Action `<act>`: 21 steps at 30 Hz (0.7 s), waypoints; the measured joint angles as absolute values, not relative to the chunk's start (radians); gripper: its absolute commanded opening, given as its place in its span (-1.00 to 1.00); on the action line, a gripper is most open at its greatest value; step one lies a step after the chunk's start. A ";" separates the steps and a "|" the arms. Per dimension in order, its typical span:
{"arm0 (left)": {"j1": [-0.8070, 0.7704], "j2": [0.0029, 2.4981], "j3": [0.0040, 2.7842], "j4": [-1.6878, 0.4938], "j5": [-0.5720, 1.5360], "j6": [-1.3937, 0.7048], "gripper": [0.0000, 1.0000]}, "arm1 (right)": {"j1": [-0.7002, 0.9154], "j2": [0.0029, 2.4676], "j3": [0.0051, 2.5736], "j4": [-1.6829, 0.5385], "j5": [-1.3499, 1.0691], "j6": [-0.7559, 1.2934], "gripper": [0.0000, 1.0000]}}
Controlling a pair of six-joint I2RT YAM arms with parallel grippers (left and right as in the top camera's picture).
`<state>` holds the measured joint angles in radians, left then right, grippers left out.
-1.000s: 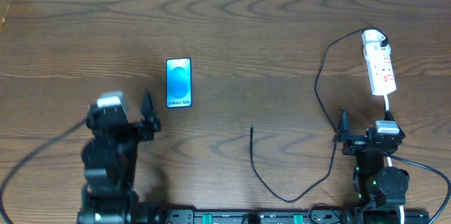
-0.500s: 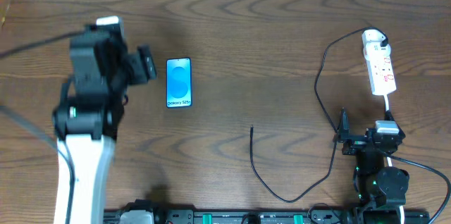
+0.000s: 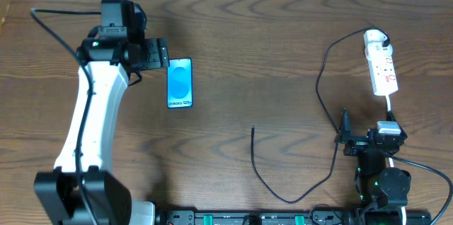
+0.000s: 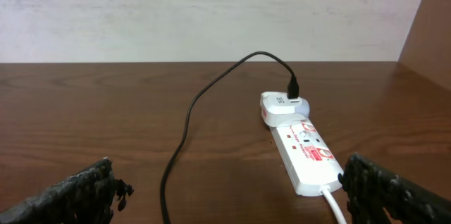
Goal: Plug charger to phone and switch on socket
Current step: 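Move the left gripper forward and down over the Galaxy phone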
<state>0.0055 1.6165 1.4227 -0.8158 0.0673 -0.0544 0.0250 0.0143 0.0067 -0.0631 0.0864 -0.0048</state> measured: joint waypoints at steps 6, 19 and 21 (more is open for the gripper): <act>0.006 1.655 1.423 -0.827 0.081 -0.051 0.96 | 0.025 0.014 0.007 -0.063 0.087 -0.005 0.98; -0.051 1.660 1.423 -0.888 0.105 -0.051 0.96 | 0.025 0.015 0.007 -0.063 0.087 -0.005 0.99; -0.072 1.676 1.423 -0.888 0.102 -0.052 0.96 | 0.025 0.015 0.007 -0.063 0.087 -0.005 0.98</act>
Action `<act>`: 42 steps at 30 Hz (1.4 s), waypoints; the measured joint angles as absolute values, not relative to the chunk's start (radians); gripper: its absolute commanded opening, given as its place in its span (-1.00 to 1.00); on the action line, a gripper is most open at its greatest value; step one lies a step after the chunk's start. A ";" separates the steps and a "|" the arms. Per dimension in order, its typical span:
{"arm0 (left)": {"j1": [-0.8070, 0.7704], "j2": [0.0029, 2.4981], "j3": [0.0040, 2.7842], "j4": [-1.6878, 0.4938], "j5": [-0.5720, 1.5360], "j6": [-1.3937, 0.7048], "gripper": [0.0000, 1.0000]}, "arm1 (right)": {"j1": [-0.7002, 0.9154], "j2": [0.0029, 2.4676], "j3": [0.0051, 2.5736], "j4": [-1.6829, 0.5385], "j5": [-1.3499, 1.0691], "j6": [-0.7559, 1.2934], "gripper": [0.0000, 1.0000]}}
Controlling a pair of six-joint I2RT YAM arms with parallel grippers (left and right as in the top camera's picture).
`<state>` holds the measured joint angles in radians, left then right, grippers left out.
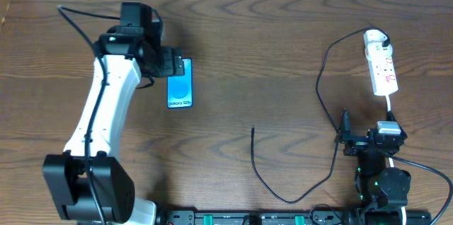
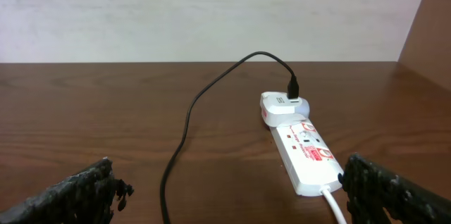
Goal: Plug charger to phone and switch on socket
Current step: 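Move the left gripper forward and down over the Galaxy phone, then close the left gripper on the phone's bottom edge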
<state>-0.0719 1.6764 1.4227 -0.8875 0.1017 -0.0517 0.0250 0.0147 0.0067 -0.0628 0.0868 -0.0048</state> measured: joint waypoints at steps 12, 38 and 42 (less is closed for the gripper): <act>-0.091 1.847 1.423 -0.885 0.102 -0.086 0.96 | 0.025 0.015 0.007 -0.063 0.087 -0.005 0.99; -0.094 2.061 1.423 -0.781 0.133 -0.108 0.96 | 0.025 0.015 0.007 -0.063 0.087 -0.005 0.98; -0.094 2.065 1.423 -0.768 0.133 -0.108 0.96 | 0.025 0.015 0.007 -0.063 0.087 -0.005 0.98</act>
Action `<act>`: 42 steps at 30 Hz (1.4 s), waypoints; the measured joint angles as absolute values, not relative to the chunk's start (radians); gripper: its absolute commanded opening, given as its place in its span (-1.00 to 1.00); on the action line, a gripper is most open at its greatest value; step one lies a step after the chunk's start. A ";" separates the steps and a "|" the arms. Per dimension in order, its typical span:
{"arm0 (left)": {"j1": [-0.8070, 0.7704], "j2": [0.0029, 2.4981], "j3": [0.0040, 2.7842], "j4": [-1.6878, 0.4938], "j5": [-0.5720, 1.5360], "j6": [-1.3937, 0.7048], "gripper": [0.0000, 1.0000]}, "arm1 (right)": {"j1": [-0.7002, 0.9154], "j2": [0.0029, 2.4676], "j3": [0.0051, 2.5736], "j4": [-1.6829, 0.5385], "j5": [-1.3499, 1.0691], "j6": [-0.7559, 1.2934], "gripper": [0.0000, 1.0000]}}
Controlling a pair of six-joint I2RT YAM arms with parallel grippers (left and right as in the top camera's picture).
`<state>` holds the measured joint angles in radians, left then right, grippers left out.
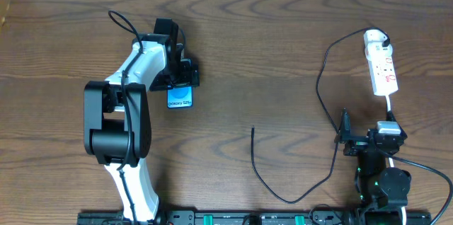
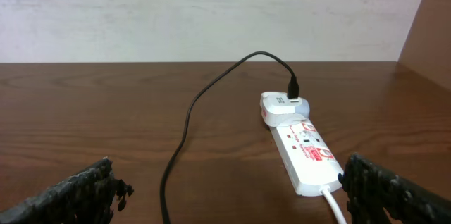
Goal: Plug charger to phone and switch on socket
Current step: 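Close the left gripper on the phone's bottom edge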
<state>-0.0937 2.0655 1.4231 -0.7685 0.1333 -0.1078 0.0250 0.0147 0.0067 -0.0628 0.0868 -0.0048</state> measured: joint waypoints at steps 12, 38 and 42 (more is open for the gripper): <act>-0.097 2.065 1.423 -0.748 0.100 -0.107 0.96 | 0.025 0.015 0.007 -0.063 0.087 -0.005 0.98; -0.126 2.075 1.423 -0.723 0.071 -0.107 0.96 | 0.025 0.015 0.007 -0.063 0.087 -0.005 0.99; -0.126 2.075 1.423 -0.723 0.070 -0.107 0.96 | 0.025 0.015 0.007 -0.063 0.087 -0.005 0.99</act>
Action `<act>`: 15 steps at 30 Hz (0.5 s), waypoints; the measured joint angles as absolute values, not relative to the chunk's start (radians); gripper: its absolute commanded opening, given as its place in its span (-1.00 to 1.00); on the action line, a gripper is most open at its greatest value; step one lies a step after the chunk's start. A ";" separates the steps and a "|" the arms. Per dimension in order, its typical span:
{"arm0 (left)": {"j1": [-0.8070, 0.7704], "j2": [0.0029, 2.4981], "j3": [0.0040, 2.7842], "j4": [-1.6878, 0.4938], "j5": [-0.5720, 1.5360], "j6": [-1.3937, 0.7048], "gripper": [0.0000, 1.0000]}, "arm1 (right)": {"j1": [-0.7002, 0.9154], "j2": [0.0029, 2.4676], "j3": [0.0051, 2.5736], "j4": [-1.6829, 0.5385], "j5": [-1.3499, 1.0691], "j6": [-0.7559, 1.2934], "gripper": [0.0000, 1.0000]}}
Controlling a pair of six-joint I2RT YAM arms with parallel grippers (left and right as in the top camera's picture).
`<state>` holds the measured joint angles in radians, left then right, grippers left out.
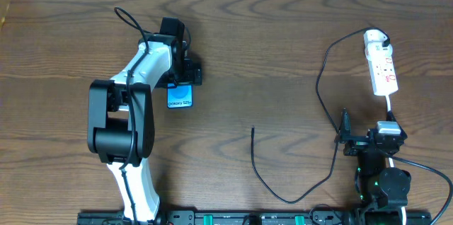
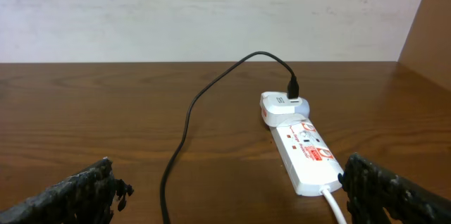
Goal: Plug charger to phone and switch on socket
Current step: 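Close the left gripper on the phone's bottom edge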
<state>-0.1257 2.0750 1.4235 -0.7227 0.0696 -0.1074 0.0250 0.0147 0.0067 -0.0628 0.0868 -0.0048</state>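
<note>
A blue-screened phone [image 1: 180, 96] lies face up at the table's left in the overhead view. My left gripper [image 1: 182, 75] stands over its upper half and hides it; the jaw gap cannot be made out. The white power strip [image 1: 383, 70] [image 2: 304, 155] lies at the far right with a white charger [image 2: 280, 106] plugged into its far end. The black cable [image 1: 320, 83] [image 2: 189, 118] loops down and left to its free plug end [image 1: 253, 131]. My right gripper [image 1: 374, 136] [image 2: 229, 185] stands open near the front right, with nothing between its fingers.
A white lead [image 2: 337, 206] runs from the strip's near end toward my right arm. A wooden side wall [image 2: 430, 34] rises at the right, and a pale wall [image 2: 211, 13] stands behind the table's far edge.
My left arm has shifted very slightly over the phone's upper half. The phone, the cable and my right gripper are where they were.
My left gripper was first to the left of the phone's top. It then stood at the phone's upper left edge, then over its upper half, where it is now. The phone, cable, strip and right gripper have stayed put throughout.
</note>
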 measured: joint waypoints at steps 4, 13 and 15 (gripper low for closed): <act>-0.126 2.075 1.423 -0.722 0.068 -0.107 0.97 | 0.025 0.015 0.007 -0.063 0.087 -0.005 0.99; -0.126 2.075 1.423 -0.721 0.068 -0.105 0.73 | 0.025 0.015 0.007 -0.063 0.087 -0.005 0.98; -0.126 2.076 1.423 -0.721 0.065 -0.106 0.68 | 0.025 0.015 0.007 -0.063 0.087 -0.005 0.99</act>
<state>-0.1257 2.0758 1.4235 -0.7208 0.0654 -0.1062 0.0250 0.0147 0.0067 -0.0628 0.0868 -0.0048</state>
